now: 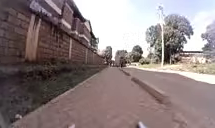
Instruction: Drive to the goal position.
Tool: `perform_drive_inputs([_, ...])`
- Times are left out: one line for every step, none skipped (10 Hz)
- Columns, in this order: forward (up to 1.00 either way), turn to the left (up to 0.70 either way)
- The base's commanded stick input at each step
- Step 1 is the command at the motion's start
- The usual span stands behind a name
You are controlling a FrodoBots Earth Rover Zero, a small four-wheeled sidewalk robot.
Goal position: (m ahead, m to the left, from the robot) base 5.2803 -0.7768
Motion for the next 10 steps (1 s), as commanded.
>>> perform_drive_inputs([1.0, 0.0])
perform_drive_inputs([1.0, 0.0])
perform_drive_inputs([1.0, 0.0])
perform_drive_inputs([1.0, 0.0])
perform_drive_inputs([1.0, 0.0])
perform_drive_inputs([1.0, 0.0])
perform_drive_inputs([1.0, 0.0])
perform_drive_inputs([1.0, -0.04])
perform_drive_inputs([1.0, -0.31])
perform_drive_inputs([1.0, -0.4])
